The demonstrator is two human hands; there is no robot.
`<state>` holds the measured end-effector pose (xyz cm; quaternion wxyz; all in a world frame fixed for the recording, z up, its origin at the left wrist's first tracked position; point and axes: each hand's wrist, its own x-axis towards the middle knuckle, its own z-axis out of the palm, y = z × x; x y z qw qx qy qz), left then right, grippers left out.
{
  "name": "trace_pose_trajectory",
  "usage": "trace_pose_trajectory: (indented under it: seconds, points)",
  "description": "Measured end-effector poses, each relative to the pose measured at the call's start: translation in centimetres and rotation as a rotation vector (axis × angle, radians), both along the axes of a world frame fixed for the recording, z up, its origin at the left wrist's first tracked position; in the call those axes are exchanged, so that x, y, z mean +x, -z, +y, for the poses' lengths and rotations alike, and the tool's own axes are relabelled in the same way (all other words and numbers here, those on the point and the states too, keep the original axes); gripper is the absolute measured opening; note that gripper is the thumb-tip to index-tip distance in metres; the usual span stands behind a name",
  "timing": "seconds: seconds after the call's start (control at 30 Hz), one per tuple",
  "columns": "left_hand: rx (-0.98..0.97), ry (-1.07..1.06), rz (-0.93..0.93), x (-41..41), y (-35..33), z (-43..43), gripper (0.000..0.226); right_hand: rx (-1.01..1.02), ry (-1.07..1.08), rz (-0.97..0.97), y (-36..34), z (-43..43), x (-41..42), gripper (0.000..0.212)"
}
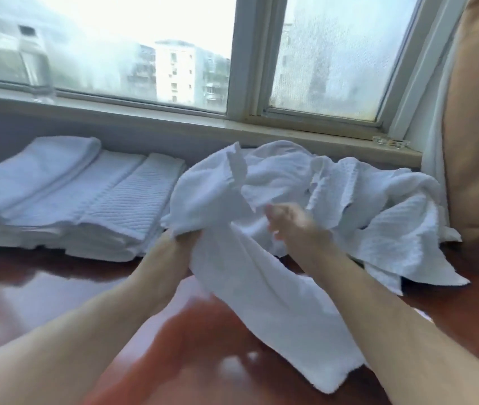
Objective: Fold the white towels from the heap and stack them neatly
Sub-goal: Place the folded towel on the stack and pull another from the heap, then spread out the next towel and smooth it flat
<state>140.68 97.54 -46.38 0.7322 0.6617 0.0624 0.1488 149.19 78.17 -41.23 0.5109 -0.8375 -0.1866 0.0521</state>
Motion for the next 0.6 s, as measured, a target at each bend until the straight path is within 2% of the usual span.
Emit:
trace_pose_trajectory:
  seconds: [0.07,0.13,0.2,0.27,0.33,0.4,0.47,0.5,0.57,0.6]
  points:
    - [-0.121,-0.145,0.109,-0.9,0.0,2.2,0.039,-0.267,-0.069,-0.108,3.7,0.4,-2.3,0.069]
    - [-0.319,-0.229,0.177,-2.0,0.0,3.8,0.048,-0.490,-0.063,-0.389,6.9,1.5,-5.6,0.088]
    - [-0.427,-0.271,0.159,-3.4,0.0,5.0,0.047,-0.665,-0.028,-0.692,9.4,2.9,-8.7,0.092]
    - [-0.487,-0.288,0.134,-4.7,-0.2,6.0,0.048,-0.736,0.033,-0.854,10.4,3.9,-10.2,0.077]
    - [-0.516,-0.272,0.104,-5.7,-0.4,6.9,0.049,-0.715,0.111,-0.928,10.1,4.4,-10.2,0.052]
    - [-0.498,-0.237,0.062,-6.5,-0.7,7.5,0.048,-0.666,0.095,-1.015,9.6,4.3,-10.0,0.030]
    - [-0.349,-0.259,0.098,-7.2,-0.6,8.1,0.045,-0.602,0.006,-1.036,9.8,4.0,-10.0,0.017]
    - [-0.201,-0.286,0.175,-7.6,-0.5,8.4,0.041,-0.621,-0.022,-0.989,9.9,3.9,-10.3,0.023]
    - [0.184,-0.281,0.415,-8.5,-0.2,9.0,0.039,-0.836,-0.043,-0.839,10.1,3.6,-10.8,0.046]
    - [0.391,-0.235,0.560,-9.1,-0.1,9.1,0.043,-0.947,-0.054,-0.771,10.2,3.4,-10.7,0.048]
